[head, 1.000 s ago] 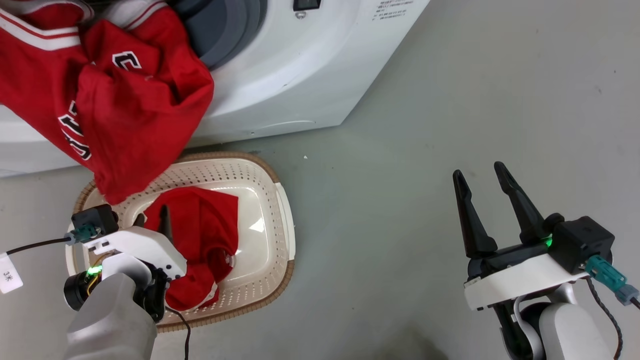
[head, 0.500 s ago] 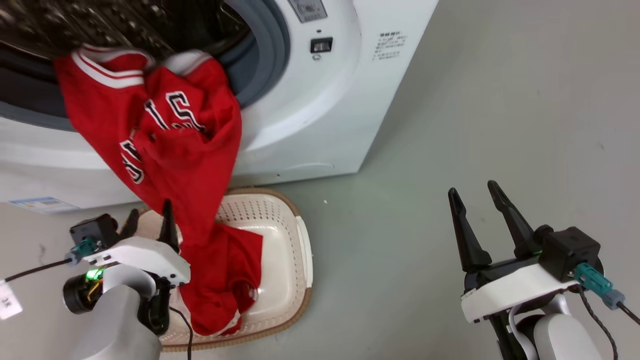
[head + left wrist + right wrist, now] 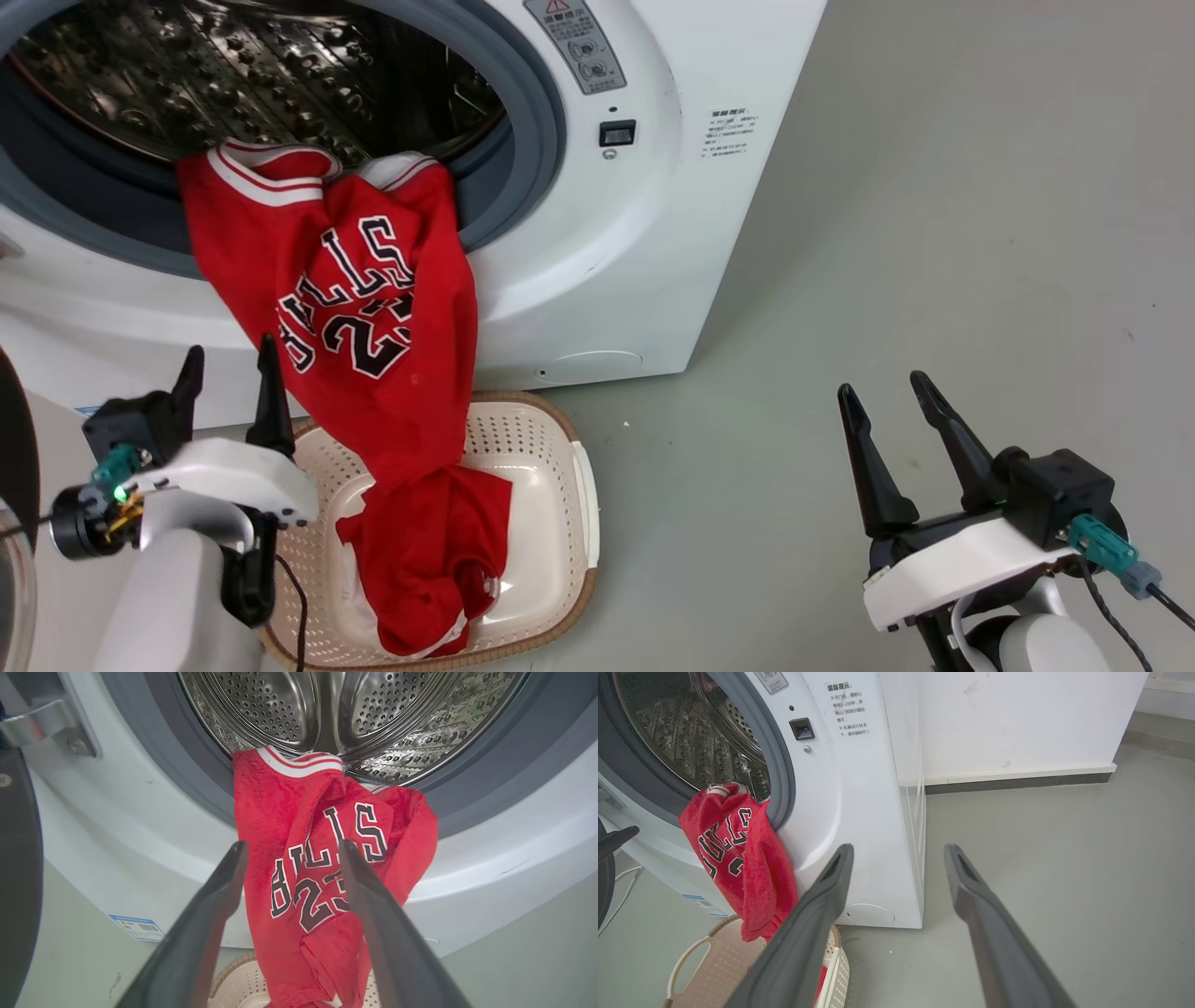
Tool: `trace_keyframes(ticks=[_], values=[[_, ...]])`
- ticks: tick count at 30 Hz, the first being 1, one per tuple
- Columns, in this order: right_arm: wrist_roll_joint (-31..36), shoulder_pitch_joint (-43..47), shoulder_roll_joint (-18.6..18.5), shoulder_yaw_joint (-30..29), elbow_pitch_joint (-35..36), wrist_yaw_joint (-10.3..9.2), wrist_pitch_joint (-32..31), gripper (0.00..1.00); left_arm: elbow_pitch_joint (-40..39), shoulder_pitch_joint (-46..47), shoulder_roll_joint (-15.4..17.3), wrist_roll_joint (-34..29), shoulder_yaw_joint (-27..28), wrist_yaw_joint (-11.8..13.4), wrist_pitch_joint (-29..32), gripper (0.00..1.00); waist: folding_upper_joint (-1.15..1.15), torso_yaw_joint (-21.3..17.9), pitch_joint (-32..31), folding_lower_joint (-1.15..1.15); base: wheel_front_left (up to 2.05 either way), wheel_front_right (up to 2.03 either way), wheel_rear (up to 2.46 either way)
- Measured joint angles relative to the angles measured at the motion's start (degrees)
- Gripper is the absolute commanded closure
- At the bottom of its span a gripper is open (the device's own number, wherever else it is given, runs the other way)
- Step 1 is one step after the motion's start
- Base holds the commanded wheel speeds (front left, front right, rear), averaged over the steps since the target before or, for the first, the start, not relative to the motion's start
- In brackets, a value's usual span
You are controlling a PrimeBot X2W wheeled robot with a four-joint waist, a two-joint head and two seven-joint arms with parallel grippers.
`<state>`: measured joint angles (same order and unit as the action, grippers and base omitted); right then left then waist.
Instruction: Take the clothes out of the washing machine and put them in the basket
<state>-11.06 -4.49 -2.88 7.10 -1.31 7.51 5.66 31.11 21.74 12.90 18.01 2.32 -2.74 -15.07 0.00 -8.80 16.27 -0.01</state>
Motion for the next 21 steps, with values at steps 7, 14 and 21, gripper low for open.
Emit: trace_keyframes(ticks=[7,14,21], values=[[-0.6,0.0,0.0,0.7,0.4,0.0,0.4,0.0,6.4,7.2,5.8,-0.9,-2.3,-2.8,5.1,0.0,0.0,-1.6,2.4,0.0,0.0,0.0,0.0],[-1.6,-0.4,0.0,1.2,-0.4,0.0,2.0,0.0,10.7,12.2,10.1,-0.4,-4.7,-4.1,12.4,0.0,0.0,-3.7,5.9,0.01,0.0,0.0,0.0],[-2.7,-2.1,0.0,2.0,-1.9,0.0,3.7,0.0,13.7,16.4,13.7,0.5,-7.1,-4.5,18.5,0.0,0.0,-5.5,9.0,0.01,0.0,0.0,0.0]])
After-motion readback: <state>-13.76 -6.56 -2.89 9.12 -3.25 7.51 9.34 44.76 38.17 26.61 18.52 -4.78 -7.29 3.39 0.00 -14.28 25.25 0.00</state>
